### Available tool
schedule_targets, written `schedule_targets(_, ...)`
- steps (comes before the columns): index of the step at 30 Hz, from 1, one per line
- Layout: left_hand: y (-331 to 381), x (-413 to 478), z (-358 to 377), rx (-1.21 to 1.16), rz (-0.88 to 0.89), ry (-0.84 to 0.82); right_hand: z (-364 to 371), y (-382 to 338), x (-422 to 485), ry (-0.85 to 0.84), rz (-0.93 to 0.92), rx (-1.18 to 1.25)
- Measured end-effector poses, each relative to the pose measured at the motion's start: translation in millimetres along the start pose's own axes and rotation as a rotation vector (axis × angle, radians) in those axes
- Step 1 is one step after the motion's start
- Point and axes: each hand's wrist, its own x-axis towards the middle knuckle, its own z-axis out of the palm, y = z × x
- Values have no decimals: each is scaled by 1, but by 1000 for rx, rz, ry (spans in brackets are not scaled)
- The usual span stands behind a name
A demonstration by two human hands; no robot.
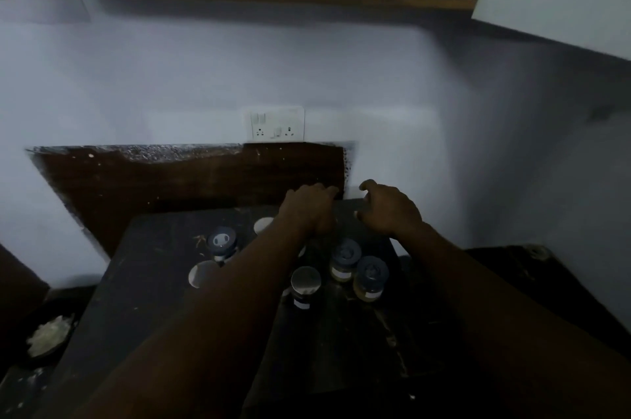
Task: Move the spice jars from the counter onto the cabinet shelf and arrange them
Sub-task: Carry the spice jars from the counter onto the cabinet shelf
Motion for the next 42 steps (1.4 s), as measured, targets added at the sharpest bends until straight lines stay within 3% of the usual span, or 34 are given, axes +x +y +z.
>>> schedule_targets(3,13,20,32,-8,16,-69,24,18,10,168,390,-139)
schedule_targets(4,17,27,43,-6,16,-101,40,30,15,132,355,-155)
schedule_targets(6,25,40,65,-18,13,-169,65,56,20,-184,92,-28)
schedule_targets(7,28,43,76,-36,7,-196,71,66,16,-248,69,-6)
schedule_targets(13,42,58,140,-200,-1,-284,134,115,13,-371,279,48)
schedule_targets(22,56,81,194,-198,79,-505,186,135,9,-267,389,180)
schedule_targets(26,52,74,210,-248,94,-472,196,138,3,-216,340,129)
schedule_targets(32,40,66,208,-274,149,-478,192,139,-18,-66,283,261)
schedule_targets(42,28,66,118,-506,389,-214,103,108,-23,204,152,449)
